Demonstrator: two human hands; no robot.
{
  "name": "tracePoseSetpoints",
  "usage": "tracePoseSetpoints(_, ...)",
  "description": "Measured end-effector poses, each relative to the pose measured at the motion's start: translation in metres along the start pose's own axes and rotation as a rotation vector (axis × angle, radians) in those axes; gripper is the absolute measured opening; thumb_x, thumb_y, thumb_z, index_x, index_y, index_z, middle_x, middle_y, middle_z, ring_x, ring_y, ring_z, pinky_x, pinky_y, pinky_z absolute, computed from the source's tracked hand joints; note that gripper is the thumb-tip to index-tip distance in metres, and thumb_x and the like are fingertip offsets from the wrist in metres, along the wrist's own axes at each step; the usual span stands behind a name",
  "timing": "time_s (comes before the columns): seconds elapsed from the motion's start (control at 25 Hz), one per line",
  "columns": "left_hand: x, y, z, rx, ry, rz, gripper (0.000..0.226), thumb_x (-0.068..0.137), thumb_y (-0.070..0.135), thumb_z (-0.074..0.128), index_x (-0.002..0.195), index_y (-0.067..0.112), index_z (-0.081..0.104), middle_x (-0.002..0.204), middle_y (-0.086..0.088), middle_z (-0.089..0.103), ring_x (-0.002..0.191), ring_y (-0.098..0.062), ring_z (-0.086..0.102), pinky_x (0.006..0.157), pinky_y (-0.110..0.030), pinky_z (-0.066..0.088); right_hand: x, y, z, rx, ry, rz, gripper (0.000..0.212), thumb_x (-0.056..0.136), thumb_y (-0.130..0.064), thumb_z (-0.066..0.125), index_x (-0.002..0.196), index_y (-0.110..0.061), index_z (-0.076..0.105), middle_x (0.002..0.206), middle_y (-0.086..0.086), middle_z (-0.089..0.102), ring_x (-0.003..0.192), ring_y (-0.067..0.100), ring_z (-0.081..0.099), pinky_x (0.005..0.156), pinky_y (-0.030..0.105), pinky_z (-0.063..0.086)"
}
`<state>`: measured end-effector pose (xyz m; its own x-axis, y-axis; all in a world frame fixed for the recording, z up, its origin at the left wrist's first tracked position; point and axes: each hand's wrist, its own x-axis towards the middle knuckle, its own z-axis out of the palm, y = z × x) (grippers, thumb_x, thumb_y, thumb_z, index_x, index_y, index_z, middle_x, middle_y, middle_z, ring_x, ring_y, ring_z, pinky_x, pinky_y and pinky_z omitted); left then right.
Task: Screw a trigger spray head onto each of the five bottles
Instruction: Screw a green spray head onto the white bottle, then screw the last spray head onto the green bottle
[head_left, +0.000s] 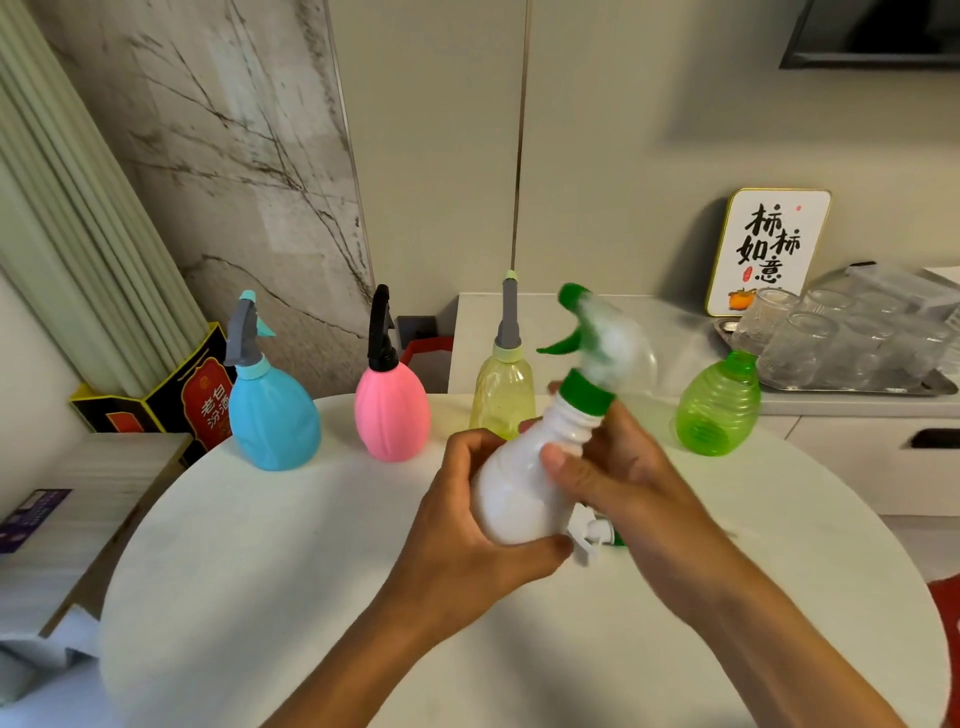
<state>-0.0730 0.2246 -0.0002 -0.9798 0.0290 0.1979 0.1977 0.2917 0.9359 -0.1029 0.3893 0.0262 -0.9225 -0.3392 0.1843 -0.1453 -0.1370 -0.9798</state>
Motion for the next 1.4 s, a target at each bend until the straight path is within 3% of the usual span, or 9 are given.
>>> tracePoseSetpoints(0.08,0.003,-0.003,-0.001,-0.109,-0.056,-0.046,0.072,0.058,0.036,0.088,0.114,0.044,0.043,0.103,0.022,0.06,0.091,-0.006,0.065,0.062,-0.024,0.057,-0.001,0.008,0.007,-0.06,-0.011,0.058,0.038,0.078,-0.037,0.073,0.115,-0.033,0.066,0.111,0.0,0.074,0.108,0.022,0.068,0.087,0.036,0.056)
tracePoseSetpoints(0.28,0.005,-0.022,0.0,0.061,-0.03,-0.132,0.069,0.066,0.053,0.078,0.115,0.065,0.03,0.126,0.029,0.039,0.116,0.004,0.043,0.084,-0.019,0.037,0.028,0.002,-0.015,-0.179,0.449,-0.043,0.024,0.078,-0.026,0.079,0.101,-0.024,0.071,0.094,-0.009,0.077,0.086,0.009,0.07,0.063,0.014,0.05)
tracePoseSetpoints(0.36,0.005,-0.027,-0.003,0.116,-0.01,-0.156,0.06,0.074,0.048,0.075,0.11,0.067,0.031,0.127,0.027,0.04,0.119,-0.001,0.041,0.086,-0.022,0.034,0.054,-0.006,-0.039,-0.377,0.573,-0.105,0.024,0.079,-0.03,0.077,0.1,-0.023,0.069,0.091,-0.011,0.073,0.079,0.008,0.065,0.062,0.019,0.048)
tracePoseSetpoints(0.48,0.001,-0.026,-0.004,0.251,-0.025,-0.065,0.057,0.077,0.048,0.069,0.114,0.067,0.029,0.118,0.047,0.035,0.114,0.013,0.035,0.083,-0.015,0.031,0.092,-0.001,-0.069,-0.642,0.663,-0.107,0.029,0.077,-0.031,0.076,0.102,-0.017,0.068,0.092,-0.001,0.069,0.08,0.021,0.061,0.071,0.035,0.05)
tracePoseSetpoints(0.6,-0.006,-0.025,0.002,0.363,-0.057,0.059,0.061,0.078,0.051,0.064,0.124,0.062,0.025,0.117,0.06,0.023,0.114,0.024,0.027,0.08,-0.007,0.029,0.111,0.029,-0.083,-0.655,0.621,-0.013,0.031,0.078,-0.03,0.077,0.103,-0.015,0.068,0.096,0.006,0.071,0.087,0.028,0.064,0.076,0.042,0.051)
tracePoseSetpoints(0.76,-0.009,-0.027,0.001,0.423,-0.077,0.121,0.061,0.082,0.05,0.062,0.128,0.061,0.023,0.121,0.059,0.019,0.117,0.025,0.024,0.079,-0.002,0.028,0.11,0.07,-0.086,-0.649,0.484,0.077,0.034,0.08,-0.031,0.077,0.108,-0.017,0.064,0.092,-0.001,0.066,0.086,0.024,0.06,0.071,0.035,0.046)
tracePoseSetpoints(0.96,-0.005,-0.028,0.004,0.42,-0.087,0.105,0.058,0.082,0.047,0.063,0.124,0.061,0.026,0.122,0.056,0.022,0.119,0.019,0.027,0.081,-0.003,0.027,0.113,0.071,-0.091,-0.628,0.436,0.087,0.041,0.083,-0.03,0.074,0.118,-0.016,0.06,0.108,0.004,0.069,0.095,0.026,0.062,0.081,0.039,0.048)
tracePoseSetpoints(1.2,-0.001,-0.025,0.006,0.437,-0.099,0.098,0.055,0.081,0.049,0.062,0.12,0.064,0.027,0.117,0.06,0.023,0.117,0.022,0.026,0.078,-0.003,0.028,0.111,0.066,-0.095,-0.59,0.391,0.134,0.034,0.084,-0.028,0.074,0.112,-0.014,0.059,0.105,0.006,0.066,0.098,0.03,0.061,0.076,0.036,0.046)
tracePoseSetpoints(1.4,0.001,-0.022,0.01,0.432,-0.126,0.089,0.055,0.081,0.05,0.062,0.117,0.067,0.024,0.114,0.062,0.021,0.116,0.02,0.028,0.082,-0.008,0.027,0.098,0.05,-0.113,-0.757,0.182,0.217,0.088,0.075,-0.023,0.085,0.147,-0.02,0.034,0.134,0.005,0.056,0.118,0.026,0.055,0.091,0.035,0.046)
